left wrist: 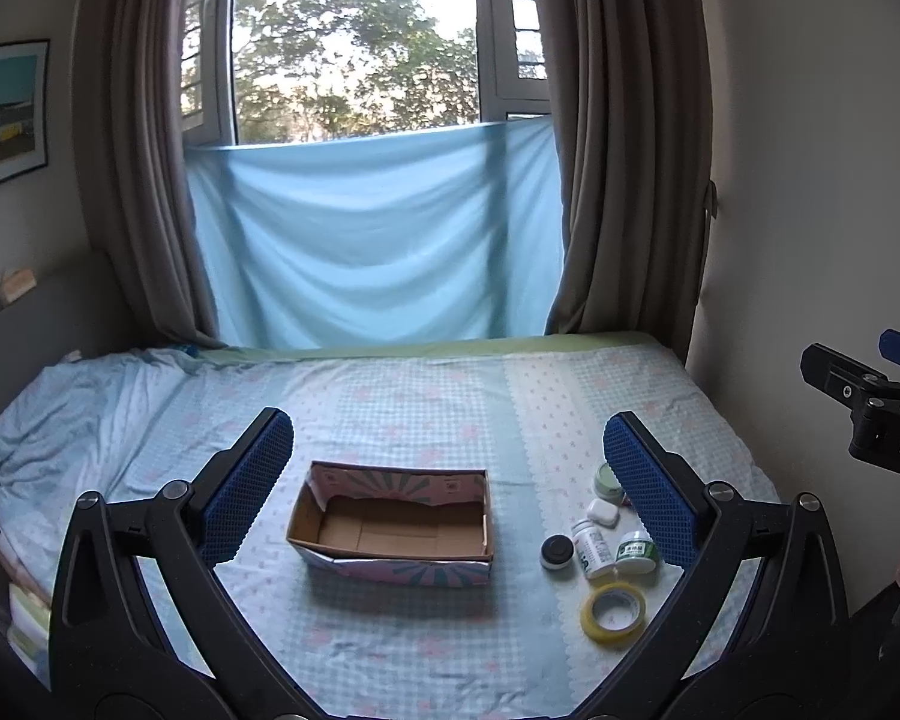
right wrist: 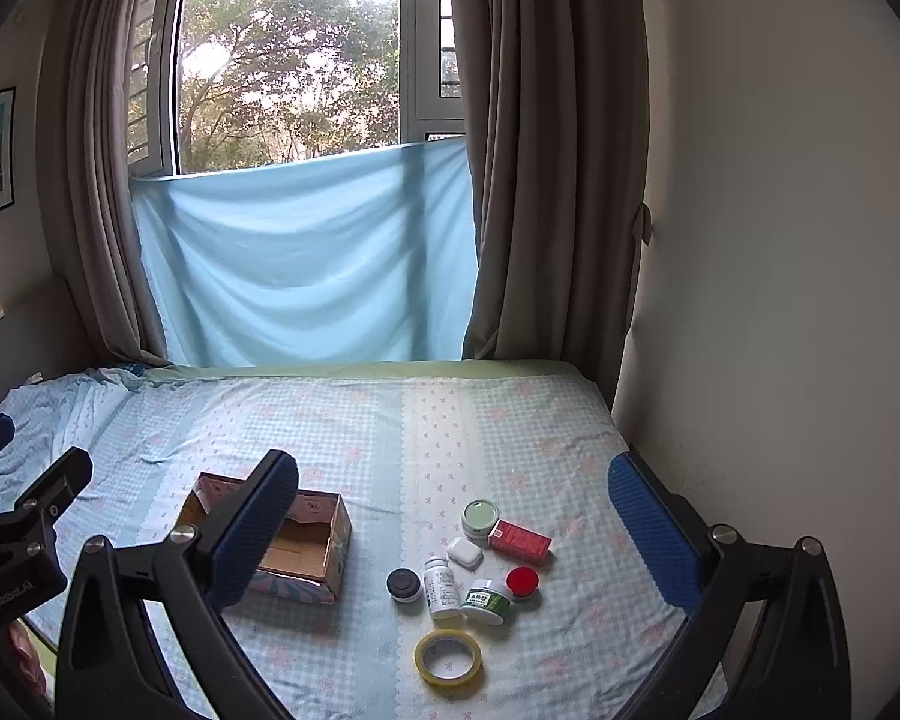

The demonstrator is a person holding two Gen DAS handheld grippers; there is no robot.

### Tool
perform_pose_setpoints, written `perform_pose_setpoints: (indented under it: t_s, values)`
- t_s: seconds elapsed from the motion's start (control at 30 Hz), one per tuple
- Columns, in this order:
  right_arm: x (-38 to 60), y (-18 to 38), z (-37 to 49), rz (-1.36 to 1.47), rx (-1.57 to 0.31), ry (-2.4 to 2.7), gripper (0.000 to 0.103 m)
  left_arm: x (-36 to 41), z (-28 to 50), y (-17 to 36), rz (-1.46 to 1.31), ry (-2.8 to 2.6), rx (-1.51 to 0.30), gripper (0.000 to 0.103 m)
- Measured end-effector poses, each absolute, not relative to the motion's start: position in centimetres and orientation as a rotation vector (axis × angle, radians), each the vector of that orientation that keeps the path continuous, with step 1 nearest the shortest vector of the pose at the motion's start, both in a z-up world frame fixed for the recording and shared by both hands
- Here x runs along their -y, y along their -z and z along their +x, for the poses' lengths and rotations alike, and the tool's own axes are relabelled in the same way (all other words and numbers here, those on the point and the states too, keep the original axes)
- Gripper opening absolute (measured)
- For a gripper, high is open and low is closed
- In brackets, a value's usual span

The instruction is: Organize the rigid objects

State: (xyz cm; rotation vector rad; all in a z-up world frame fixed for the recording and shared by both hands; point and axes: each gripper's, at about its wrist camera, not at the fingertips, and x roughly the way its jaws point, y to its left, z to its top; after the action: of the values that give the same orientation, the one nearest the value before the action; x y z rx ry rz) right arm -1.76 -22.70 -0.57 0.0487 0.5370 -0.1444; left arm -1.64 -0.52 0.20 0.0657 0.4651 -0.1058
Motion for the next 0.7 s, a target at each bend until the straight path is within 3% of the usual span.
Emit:
perform_pose_setpoints:
  t_s: [0.7]
  values:
    - [22.29, 0.41, -1.35, 0.045, -0.543, 0.151, 0.103, 0.04, -0.71, 0.58, 0.013, 0.114, -0.51, 0.103]
